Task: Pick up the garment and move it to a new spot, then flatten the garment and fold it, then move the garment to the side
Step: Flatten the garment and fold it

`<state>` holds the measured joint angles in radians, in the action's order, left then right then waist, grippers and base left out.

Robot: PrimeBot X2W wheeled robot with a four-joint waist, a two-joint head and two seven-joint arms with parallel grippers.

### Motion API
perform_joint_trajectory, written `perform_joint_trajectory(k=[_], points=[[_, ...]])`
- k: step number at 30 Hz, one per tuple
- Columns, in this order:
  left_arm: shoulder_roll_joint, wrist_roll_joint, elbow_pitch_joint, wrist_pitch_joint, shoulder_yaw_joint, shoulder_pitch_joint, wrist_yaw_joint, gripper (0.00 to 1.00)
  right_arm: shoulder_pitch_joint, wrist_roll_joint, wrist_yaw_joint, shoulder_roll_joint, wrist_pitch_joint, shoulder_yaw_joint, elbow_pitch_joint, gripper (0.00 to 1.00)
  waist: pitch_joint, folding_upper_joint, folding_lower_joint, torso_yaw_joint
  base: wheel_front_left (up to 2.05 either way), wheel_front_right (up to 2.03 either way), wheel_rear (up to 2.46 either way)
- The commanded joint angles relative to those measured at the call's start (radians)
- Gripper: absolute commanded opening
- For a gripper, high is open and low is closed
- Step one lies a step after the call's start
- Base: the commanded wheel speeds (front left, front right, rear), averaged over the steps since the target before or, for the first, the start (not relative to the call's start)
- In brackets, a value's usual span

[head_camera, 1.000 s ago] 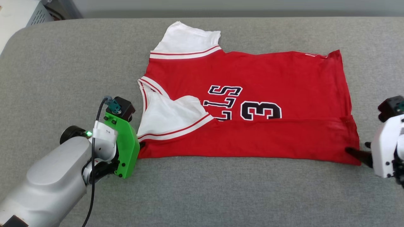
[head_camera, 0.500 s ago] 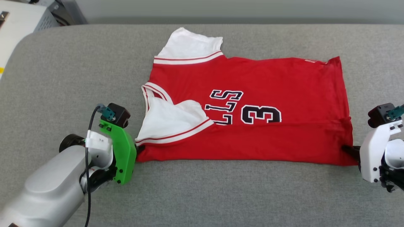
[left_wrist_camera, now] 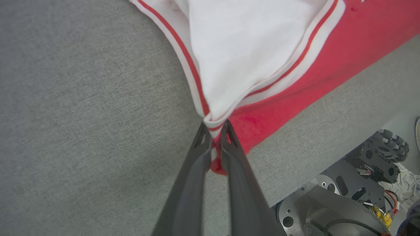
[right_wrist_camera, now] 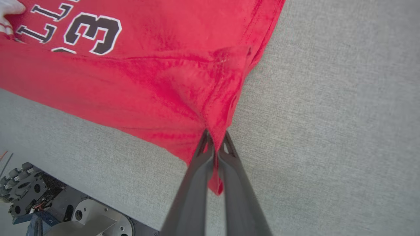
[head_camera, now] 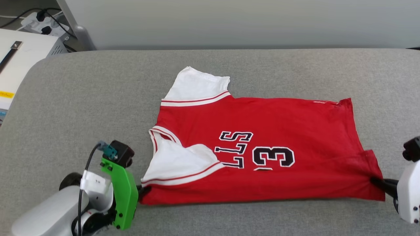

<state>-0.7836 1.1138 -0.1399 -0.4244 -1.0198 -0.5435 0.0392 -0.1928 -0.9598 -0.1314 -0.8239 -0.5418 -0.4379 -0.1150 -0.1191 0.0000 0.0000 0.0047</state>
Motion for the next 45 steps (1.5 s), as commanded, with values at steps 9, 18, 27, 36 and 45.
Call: perform_joint_trajectory(k=[9, 18, 27, 36, 45], points=[[0.031, 0.004, -0.033, 0.010, -0.014, 0.040, -0.049, 0.00, 0.038, 0.074, 0.001, 0.099, -0.017, 0.034, -0.085, 0.00, -0.082, 0.0000, 0.0000, -0.004, 0.00, 0.00, 0.00], [0.048, 0.005, -0.118, 0.064, 0.005, 0.032, -0.028, 1.00, 0.032, 0.109, 0.001, 0.175, 0.099, 0.051, -0.172, 1.00, -0.053, 0.0000, 0.0000, 0.006, 0.00, 0.00, 0.00], [-0.048, -0.025, -0.023, 0.120, 0.110, -0.082, -0.069, 1.00, 0.049, 0.217, 0.001, 0.209, 0.363, 0.211, -0.061, 1.00, -0.026, 0.0000, 0.0000, -0.011, 0.00, 0.00, 0.00], [-0.002, -0.179, -0.058, 0.155, 0.172, -0.378, -0.097, 1.00, 0.030, 0.403, 0.001, 0.361, 0.583, 0.360, 0.099, 1.00, -0.151, 0.0000, 0.0000, -0.076, 0.00, 0.00, 0.00], [0.128, -0.191, -0.282, -0.016, 0.175, -0.722, -0.019, 1.00, -0.009, 0.460, 0.001, 0.450, 0.689, 0.362, 0.229, 1.00, -0.331, 0.0000, 0.0000, -0.164, 0.00, 0.00, 0.00]])
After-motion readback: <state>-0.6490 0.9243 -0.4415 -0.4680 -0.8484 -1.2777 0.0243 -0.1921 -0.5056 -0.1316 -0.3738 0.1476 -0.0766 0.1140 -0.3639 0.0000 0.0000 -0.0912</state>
